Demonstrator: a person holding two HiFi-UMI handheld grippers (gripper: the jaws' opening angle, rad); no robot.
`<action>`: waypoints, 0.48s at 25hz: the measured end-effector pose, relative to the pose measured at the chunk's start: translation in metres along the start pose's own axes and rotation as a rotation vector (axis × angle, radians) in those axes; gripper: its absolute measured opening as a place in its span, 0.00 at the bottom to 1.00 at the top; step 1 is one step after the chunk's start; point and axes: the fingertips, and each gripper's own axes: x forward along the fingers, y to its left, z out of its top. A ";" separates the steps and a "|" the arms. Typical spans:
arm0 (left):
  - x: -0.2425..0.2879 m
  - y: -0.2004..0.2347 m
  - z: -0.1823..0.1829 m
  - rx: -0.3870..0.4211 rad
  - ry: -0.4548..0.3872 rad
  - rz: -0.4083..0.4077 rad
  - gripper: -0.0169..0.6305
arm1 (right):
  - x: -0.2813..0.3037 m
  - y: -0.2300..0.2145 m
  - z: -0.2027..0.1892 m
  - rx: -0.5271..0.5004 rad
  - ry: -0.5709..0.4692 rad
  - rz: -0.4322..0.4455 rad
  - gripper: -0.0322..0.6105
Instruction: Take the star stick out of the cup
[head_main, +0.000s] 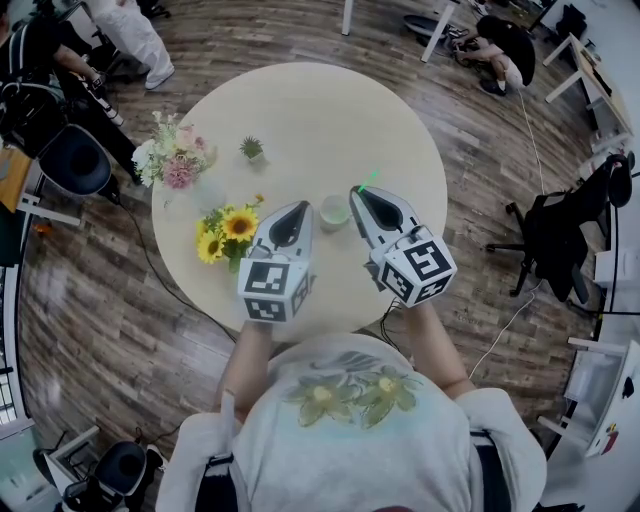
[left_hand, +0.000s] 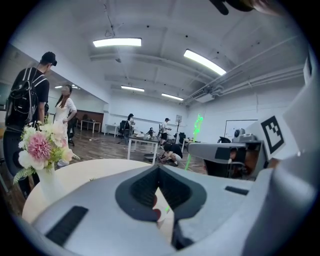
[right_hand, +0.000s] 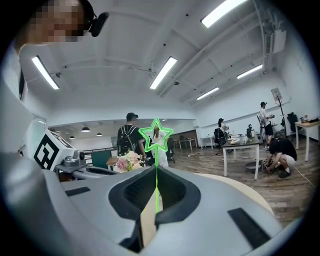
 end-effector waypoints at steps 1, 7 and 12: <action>0.000 -0.001 0.001 0.001 -0.003 -0.002 0.03 | 0.000 0.001 0.000 0.000 -0.001 0.001 0.08; 0.001 0.000 0.007 0.008 -0.013 -0.008 0.03 | 0.002 0.002 0.001 -0.007 0.006 0.006 0.08; 0.000 0.004 0.005 0.002 -0.011 -0.005 0.03 | 0.004 0.005 0.002 -0.015 0.005 0.006 0.08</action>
